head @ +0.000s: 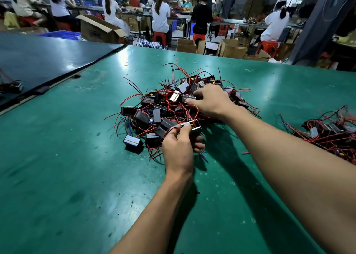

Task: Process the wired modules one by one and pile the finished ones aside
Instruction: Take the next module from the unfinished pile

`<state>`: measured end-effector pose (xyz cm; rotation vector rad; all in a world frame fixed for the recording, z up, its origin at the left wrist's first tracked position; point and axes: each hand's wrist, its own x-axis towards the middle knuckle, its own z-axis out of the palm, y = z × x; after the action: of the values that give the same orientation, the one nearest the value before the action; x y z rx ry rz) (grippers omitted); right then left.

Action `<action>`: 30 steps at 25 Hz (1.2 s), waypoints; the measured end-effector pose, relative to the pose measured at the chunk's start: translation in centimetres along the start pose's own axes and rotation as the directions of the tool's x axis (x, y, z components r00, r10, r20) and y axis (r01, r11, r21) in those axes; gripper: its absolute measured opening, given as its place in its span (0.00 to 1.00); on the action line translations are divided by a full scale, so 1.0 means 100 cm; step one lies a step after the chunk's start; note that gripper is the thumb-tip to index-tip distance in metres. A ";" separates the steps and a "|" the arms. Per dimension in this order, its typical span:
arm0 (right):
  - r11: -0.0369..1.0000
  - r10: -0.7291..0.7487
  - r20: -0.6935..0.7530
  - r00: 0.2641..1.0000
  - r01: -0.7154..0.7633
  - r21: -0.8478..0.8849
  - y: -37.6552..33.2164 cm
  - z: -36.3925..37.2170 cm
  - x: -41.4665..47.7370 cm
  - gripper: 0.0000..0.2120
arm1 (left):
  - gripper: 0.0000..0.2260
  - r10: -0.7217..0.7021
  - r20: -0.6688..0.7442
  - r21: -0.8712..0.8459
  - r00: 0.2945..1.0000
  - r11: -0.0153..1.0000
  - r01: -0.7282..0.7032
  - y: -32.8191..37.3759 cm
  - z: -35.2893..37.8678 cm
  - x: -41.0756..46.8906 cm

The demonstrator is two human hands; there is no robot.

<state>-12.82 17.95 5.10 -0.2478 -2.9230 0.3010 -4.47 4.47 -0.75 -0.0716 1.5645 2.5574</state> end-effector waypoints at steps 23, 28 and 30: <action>0.968 0.213 -0.263 0.941 -0.167 0.189 0.042 -0.045 -0.084 0.17 | 0.09 -0.009 0.093 0.207 0.996 0.978 -0.011 -0.003 0.001 -0.014; 0.919 0.350 -0.059 0.935 -0.330 0.216 0.046 -0.023 -0.123 0.21 | 0.08 -0.015 0.085 0.206 0.996 0.979 -0.003 -0.005 0.003 -0.015; 0.903 0.370 0.020 0.929 -0.364 0.227 0.046 -0.022 -0.135 0.18 | 0.08 -0.022 0.086 0.195 0.996 0.981 0.004 -0.005 0.003 -0.018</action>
<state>1.40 20.26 3.89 -0.7629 -2.7679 0.6775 -2.59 4.79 -0.79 0.0514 1.7641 2.3483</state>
